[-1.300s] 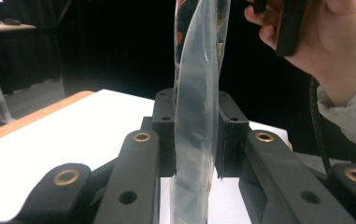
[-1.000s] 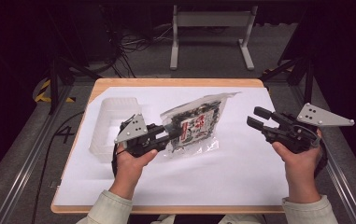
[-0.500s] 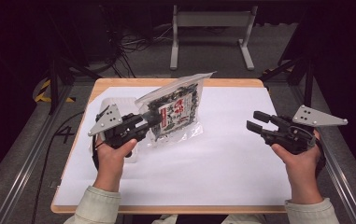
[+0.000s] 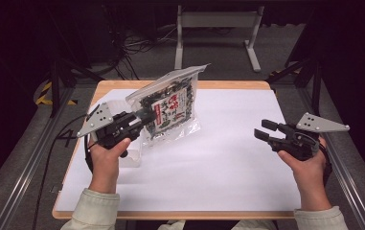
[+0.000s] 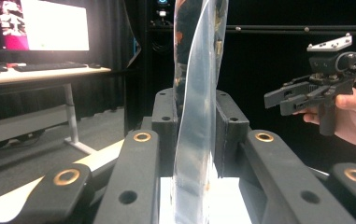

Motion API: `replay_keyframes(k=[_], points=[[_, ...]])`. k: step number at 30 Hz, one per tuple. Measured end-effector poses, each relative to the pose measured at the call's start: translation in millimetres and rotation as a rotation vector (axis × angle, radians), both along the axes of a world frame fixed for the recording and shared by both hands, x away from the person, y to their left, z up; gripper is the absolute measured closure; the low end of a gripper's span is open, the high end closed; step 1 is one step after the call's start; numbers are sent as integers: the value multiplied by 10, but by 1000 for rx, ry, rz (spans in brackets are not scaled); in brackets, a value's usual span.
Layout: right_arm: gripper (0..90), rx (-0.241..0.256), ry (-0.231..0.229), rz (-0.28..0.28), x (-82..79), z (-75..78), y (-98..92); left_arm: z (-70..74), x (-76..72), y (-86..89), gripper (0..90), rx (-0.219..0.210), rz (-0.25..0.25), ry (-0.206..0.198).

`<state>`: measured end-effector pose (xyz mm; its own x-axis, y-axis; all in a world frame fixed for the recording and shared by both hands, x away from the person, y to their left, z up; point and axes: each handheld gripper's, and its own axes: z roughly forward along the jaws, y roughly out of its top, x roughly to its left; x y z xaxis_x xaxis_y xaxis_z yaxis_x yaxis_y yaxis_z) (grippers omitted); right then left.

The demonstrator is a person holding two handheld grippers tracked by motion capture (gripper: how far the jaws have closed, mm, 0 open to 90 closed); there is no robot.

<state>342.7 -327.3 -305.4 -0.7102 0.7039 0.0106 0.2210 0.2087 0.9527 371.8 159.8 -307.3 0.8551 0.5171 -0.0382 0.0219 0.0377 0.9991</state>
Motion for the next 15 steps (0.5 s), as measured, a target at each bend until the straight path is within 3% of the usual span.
replay_keyframes(k=[6,15], points=[[505,-1,25,-2,46,-107,-61,46,-3,103,744,-5,21,-16],[505,-16,51,-3,99,-201,-69,90,-17,400,745,-29,101,-35]])
